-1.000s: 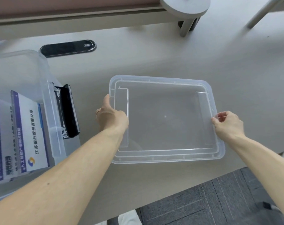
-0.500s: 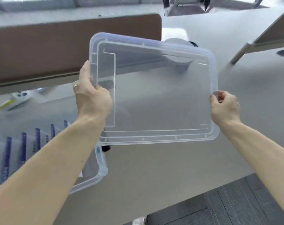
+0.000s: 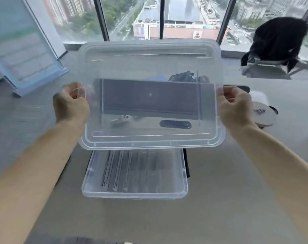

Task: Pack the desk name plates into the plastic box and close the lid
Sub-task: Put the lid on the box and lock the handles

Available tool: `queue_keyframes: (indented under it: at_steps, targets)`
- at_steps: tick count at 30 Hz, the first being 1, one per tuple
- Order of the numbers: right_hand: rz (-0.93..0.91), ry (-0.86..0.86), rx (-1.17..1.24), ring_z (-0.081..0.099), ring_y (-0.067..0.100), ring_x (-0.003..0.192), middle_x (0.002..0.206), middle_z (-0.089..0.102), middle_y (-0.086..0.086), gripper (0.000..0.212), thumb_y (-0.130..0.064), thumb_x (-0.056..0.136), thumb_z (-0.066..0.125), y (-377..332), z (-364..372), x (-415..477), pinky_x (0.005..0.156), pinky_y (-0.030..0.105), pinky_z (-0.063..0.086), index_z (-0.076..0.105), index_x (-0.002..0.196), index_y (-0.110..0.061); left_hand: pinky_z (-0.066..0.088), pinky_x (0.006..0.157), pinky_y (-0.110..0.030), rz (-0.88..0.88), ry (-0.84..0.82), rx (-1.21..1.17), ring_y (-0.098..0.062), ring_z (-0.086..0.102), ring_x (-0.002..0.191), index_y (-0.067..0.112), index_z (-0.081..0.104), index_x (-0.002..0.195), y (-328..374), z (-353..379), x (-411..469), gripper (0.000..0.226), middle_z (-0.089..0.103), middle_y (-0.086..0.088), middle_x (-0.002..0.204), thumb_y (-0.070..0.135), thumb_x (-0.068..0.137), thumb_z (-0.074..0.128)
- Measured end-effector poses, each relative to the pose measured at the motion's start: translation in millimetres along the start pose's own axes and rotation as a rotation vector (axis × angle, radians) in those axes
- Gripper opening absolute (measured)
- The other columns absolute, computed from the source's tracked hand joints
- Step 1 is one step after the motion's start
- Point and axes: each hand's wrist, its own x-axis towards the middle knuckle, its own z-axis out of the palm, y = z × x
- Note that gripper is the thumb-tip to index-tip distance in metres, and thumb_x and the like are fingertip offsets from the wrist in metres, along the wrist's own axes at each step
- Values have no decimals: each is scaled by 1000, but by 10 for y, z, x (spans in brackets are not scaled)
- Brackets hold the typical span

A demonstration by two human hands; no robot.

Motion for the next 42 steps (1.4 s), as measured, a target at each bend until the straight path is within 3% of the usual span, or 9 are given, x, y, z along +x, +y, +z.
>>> queue_keyframes:
  at_steps: [6, 13, 18, 21, 24, 28, 33, 38, 42]
  targets:
    - [-83, 5, -41, 69, 12, 81, 86, 73, -9, 24, -42, 95, 63, -530, 393, -248, 86, 36, 60, 75, 102, -23, 58, 85, -23, 88, -4, -32, -9, 71, 89, 11, 72, 119, -133, -686, 569, 29, 76, -6, 105, 29, 100, 61]
    - [-65, 7, 38, 77, 17, 75, 76, 76, -6, 16, -36, 90, 73, -612, 540, -476, 81, 37, 62, 73, 77, -26, 61, 75, -30, 259, -173, -7, -7, 73, 80, 32, 64, 83, -369, -1172, 885, 24, 74, 8, 90, 10, 88, 75]
    - [-29, -72, 198, 75, 4, 84, 80, 79, -17, 16, -9, 84, 78, -469, 478, -642, 87, 26, 57, 77, 83, -25, 52, 63, -8, 359, -262, 204, 0, 69, 66, 17, 78, 93, -596, -1359, 848, 6, 77, -4, 86, 21, 88, 78]
    - [-14, -144, 132, 72, 14, 90, 99, 79, -5, 39, 9, 82, 72, -295, 388, -672, 83, 34, 56, 80, 94, -27, 57, 70, -22, 502, -426, 276, -17, 74, 88, 23, 79, 104, -710, -1440, 798, 34, 79, -4, 100, -3, 81, 79]
    - [197, -189, 318, 72, 21, 82, 100, 78, 9, 31, 7, 90, 58, -279, 334, -707, 71, 27, 60, 78, 94, -16, 58, 80, -12, 365, -687, 151, -16, 74, 100, 33, 79, 102, -828, -1485, 773, 56, 78, 5, 111, -17, 77, 76]
    - [430, -201, 412, 74, 12, 64, 92, 80, 6, 19, -8, 96, 58, -218, 405, -754, 61, 22, 62, 77, 92, -8, 56, 89, -13, 72, -712, -36, -11, 70, 115, 25, 84, 92, -972, -1410, 748, 48, 77, 10, 117, -12, 97, 53]
    - [337, -186, 227, 74, 6, 77, 107, 77, 8, 34, -9, 81, 81, -61, 442, -780, 80, 23, 61, 71, 113, -9, 54, 101, -37, -23, -640, 6, -13, 72, 112, 16, 83, 94, -982, -1325, 743, 12, 78, 6, 115, 10, 87, 77]
    - [249, -199, 139, 76, 7, 89, 103, 77, 3, 40, -4, 78, 83, -58, 459, -795, 84, 24, 59, 71, 116, -6, 57, 96, -37, -176, -626, -40, -18, 77, 101, 19, 71, 121, -995, -1242, 649, 47, 81, -4, 103, 4, 79, 83]
    - [241, -207, -39, 77, 14, 86, 93, 79, 0, 35, -6, 79, 83, 47, 555, -880, 84, 35, 62, 75, 113, -10, 58, 96, -36, -201, -618, 31, -19, 76, 95, 16, 77, 104, -1158, -1133, 505, 27, 81, -3, 99, 1, 82, 80]
